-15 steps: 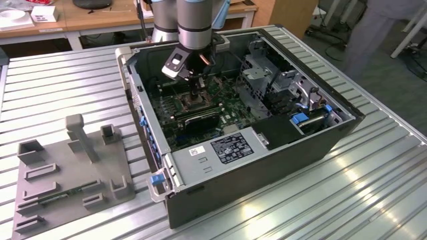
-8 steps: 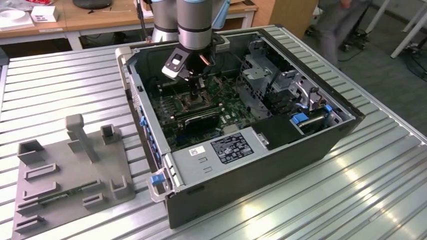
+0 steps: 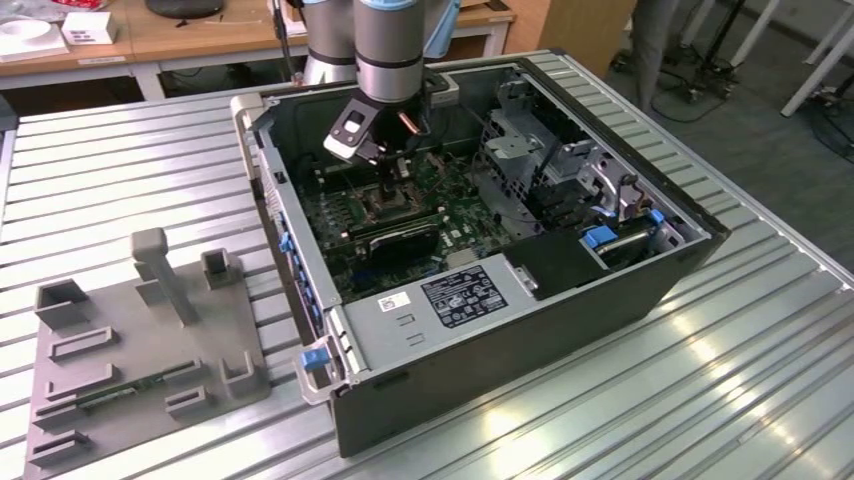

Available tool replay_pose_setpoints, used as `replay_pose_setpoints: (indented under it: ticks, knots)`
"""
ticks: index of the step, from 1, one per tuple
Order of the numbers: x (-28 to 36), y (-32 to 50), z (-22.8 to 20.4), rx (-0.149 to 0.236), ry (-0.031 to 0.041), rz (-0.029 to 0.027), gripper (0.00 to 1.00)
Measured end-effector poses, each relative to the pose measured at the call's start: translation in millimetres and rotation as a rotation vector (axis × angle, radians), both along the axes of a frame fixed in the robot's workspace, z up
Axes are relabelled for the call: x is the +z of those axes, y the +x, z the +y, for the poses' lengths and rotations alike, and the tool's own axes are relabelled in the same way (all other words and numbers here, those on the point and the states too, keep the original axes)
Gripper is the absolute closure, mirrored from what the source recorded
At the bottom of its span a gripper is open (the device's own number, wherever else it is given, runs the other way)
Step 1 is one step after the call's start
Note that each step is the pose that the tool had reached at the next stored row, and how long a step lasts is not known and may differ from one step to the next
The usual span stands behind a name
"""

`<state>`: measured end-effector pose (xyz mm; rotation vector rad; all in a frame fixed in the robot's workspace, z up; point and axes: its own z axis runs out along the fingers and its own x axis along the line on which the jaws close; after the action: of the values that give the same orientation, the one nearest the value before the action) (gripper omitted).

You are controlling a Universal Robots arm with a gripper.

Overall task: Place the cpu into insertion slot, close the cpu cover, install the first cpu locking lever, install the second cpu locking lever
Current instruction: 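Place the cpu into insertion slot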

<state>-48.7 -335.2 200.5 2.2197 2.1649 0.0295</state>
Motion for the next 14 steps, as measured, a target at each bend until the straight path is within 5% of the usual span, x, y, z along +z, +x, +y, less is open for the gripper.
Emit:
replay_pose_setpoints:
  ticks: [14]
  knots:
    - [-4.0, -0.4, -0.6, 0.000, 0.0036, 0.0011, 0.89]
